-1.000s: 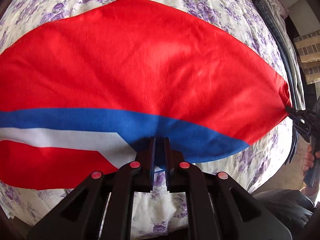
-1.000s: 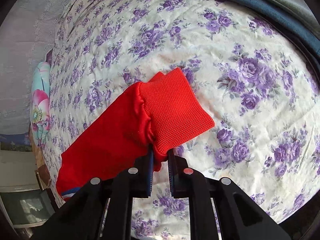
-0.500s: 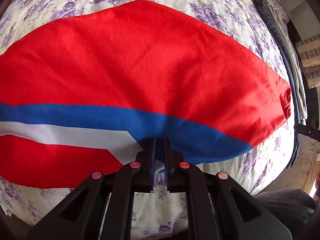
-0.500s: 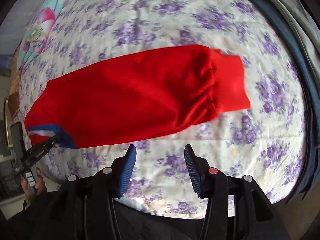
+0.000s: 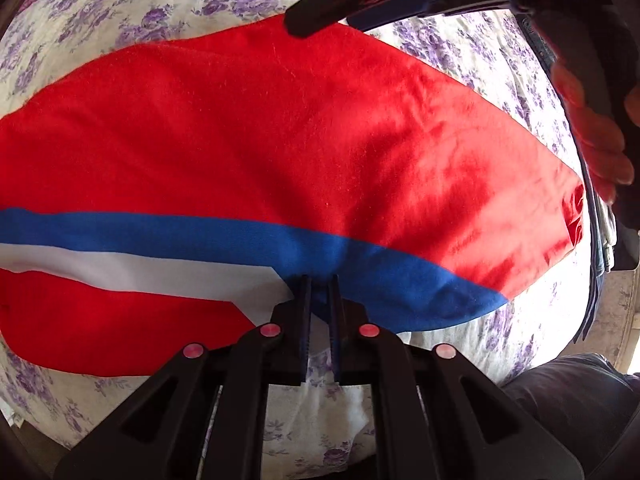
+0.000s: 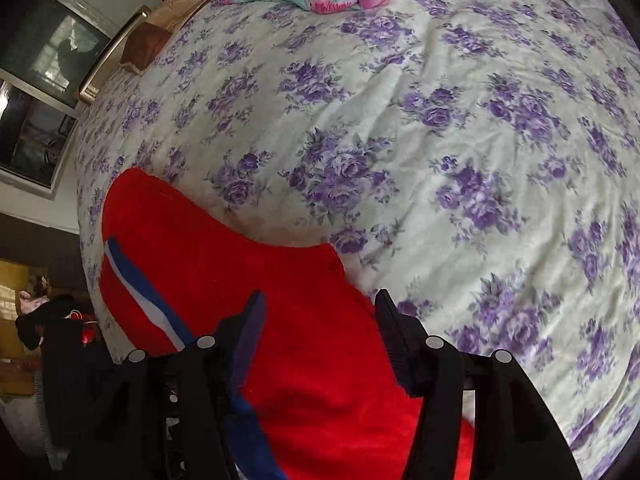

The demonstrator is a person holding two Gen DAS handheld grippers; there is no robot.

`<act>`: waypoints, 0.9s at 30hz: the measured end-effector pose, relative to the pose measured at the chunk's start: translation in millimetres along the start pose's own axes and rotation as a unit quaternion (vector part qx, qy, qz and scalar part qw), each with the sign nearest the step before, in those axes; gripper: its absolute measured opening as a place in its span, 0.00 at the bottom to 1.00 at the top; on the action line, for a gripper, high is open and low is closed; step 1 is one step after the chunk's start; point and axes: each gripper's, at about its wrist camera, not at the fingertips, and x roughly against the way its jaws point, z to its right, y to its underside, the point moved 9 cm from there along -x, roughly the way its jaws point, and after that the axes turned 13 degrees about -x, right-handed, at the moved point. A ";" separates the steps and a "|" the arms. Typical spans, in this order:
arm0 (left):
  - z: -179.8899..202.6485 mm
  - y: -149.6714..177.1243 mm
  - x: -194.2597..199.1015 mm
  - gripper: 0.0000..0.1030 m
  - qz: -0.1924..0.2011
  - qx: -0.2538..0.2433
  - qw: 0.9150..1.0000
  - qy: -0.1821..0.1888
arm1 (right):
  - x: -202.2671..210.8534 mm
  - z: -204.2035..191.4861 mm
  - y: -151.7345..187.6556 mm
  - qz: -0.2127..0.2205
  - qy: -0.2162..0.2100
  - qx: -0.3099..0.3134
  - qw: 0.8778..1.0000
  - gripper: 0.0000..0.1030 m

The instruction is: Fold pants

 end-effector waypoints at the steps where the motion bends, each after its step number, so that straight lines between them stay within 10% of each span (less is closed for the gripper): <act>1: -1.1 -1.0 0.7 0.07 0.001 0.002 1.000 0.001 | -6.0 -0.4 -2.5 -0.008 0.001 -0.001 1.000 0.28; 6: -5.8 -1.7 -1.0 0.07 0.000 0.014 1.000 0.017 | -7.8 0.6 -8.4 0.004 -0.011 -0.006 1.000 0.06; 15: -18.0 -0.6 -4.9 0.07 -0.007 0.016 1.000 0.023 | -28.0 1.9 -18.3 0.014 0.030 -0.010 0.999 0.05; 19: -20.2 -1.6 -1.8 0.07 -0.017 0.021 0.999 0.036 | -11.2 10.4 -16.1 0.002 0.009 -0.051 0.999 0.16; 27: -14.2 -59.2 45.4 0.17 0.036 -0.030 0.999 0.005 | 114.2 58.5 54.7 0.116 -0.004 -0.087 0.989 0.44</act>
